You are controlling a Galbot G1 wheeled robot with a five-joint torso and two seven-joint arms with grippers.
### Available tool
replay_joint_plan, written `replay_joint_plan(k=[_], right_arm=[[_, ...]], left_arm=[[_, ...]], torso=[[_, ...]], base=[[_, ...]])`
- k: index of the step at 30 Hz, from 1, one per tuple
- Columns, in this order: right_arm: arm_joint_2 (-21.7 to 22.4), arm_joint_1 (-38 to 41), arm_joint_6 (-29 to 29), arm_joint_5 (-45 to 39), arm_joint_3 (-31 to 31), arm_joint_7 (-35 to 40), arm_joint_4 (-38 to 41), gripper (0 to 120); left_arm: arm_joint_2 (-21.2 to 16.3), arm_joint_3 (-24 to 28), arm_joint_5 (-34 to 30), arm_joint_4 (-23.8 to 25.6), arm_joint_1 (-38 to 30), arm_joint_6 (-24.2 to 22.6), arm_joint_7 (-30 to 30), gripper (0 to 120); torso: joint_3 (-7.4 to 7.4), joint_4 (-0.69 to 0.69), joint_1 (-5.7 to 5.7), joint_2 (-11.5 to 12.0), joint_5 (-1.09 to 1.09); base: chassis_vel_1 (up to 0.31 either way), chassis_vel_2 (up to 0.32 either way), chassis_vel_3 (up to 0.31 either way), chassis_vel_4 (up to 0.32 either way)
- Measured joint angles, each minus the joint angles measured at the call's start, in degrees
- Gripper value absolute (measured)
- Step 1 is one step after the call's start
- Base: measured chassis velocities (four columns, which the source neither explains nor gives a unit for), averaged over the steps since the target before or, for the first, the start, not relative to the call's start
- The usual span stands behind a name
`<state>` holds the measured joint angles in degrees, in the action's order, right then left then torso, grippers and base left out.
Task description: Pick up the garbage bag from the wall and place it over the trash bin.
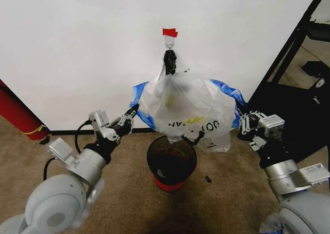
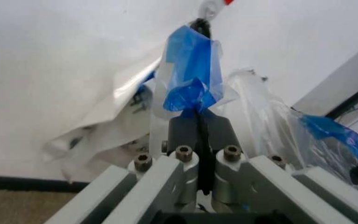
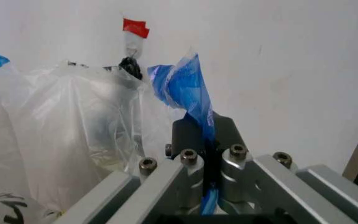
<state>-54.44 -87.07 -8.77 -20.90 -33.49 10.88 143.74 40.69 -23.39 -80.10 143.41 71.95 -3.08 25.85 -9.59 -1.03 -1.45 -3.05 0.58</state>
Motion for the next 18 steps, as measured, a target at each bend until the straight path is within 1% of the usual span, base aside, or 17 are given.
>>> replay_joint_plan(k=[3,4,8,9,11,12,18], right_arm=[[-2.31,-0.04,0.45,2.54,3.89,-0.27,-0.13,0],[-2.31,-0.04,0.45,2.54,3.89,-0.27,-0.13,0],[-7.27,0.73,1.83,7.71,9.85,-1.2,-2.0,0],[-8.95,1.22,2.74,9.6,11.31,-1.76,-3.39,0],[-10.79,2.15,3.64,11.24,13.19,-2.19,-5.53,0],[-10.79,2.15,3.64,11.24,13.19,-2.19,-5.53,0],[-14.56,5.37,6.76,13.36,17.17,-2.24,-14.05,0]], left_arm=[[1.02,0.35,0.93,-0.04,1.31,-0.39,0.3,0],[1.02,0.35,0.93,-0.04,1.31,-0.39,0.3,0],[3.03,1.83,3.72,-0.08,2.76,-0.57,-0.58,0],[3.99,2.58,5.22,-0.09,3.24,-0.55,-1.27,0],[5.28,3.64,6.88,-0.1,3.79,-0.37,-1.88,0],[5.28,3.64,6.88,-0.1,3.79,-0.37,-1.88,0],[7.55,6.92,9.35,-0.14,3.56,0.57,-2.76,0]], torso=[[0.0,0.01,0.0,0.0,0.0],[0.0,0.01,0.0,0.0,0.0],[0.0,-0.01,0.0,0.0,0.0],[0.0,0.0,0.0,0.0,0.0],[0.0,0.0,0.0,0.0,0.0],[0.0,0.0,0.0,0.0,0.0],[0.0,0.0,0.0,0.0,0.0]], base=[[0.0,0.0,0.0,0.0],[0.0,0.0,0.0,0.0],[0.0,0.0,0.0,0.0],[0.0,0.0,0.0,0.0],[0.0,0.0,0.0,0.0],[0.0,0.0,0.0,0.0],[0.0,0.0,0.0,0.0]])
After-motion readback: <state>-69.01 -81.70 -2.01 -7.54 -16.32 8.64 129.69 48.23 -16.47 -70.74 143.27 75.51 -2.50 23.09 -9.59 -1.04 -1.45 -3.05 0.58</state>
